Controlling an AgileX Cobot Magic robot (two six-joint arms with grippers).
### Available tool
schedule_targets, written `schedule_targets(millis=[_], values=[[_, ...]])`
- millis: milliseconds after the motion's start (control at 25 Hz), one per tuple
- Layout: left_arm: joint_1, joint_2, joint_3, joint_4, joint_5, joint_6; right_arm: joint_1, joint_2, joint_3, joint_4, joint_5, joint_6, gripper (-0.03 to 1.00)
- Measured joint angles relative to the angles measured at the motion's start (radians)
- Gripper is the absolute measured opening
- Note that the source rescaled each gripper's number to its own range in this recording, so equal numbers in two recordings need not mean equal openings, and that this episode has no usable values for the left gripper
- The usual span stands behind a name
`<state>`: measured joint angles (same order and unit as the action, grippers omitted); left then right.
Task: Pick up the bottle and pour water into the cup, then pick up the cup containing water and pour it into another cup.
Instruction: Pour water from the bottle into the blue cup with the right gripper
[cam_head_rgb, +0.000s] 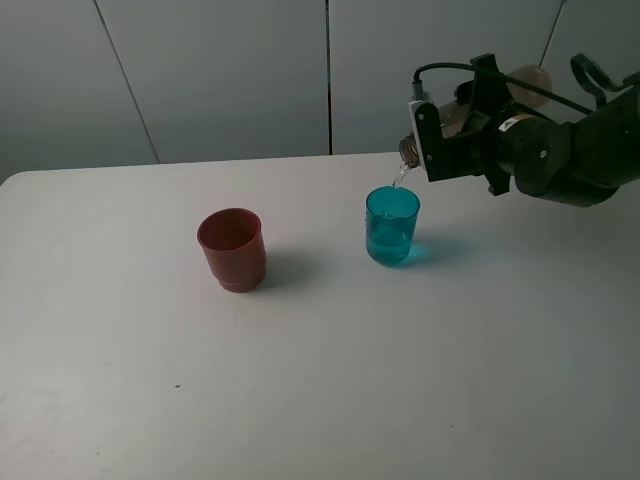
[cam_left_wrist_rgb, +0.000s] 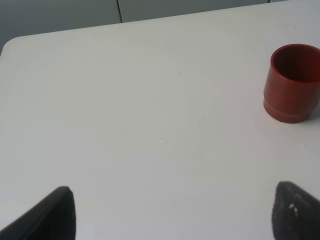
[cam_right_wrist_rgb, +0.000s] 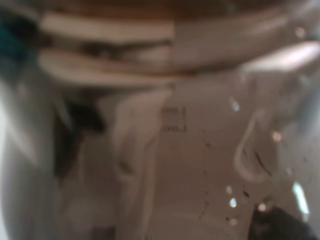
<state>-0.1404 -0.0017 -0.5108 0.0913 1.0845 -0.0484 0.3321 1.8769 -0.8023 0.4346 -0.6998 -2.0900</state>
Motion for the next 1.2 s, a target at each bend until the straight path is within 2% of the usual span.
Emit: schedule_targets(millis=[600,960,1200], values=[[0.0,0.0,0.0,0.0,0.0,0.0,-0.001,0.001,0.0,-0.108,-0.007,0.0,0.0],[0.0,0.0,0.0,0.0,0.0,0.0,-0.001,0.001,0.0,-0.115,-0.007,0.0,0.0],[0.0,0.0,0.0,0.0,0.0,0.0,-0.001,0.001,0.0,-0.163,-0.007,0.0,0.0]])
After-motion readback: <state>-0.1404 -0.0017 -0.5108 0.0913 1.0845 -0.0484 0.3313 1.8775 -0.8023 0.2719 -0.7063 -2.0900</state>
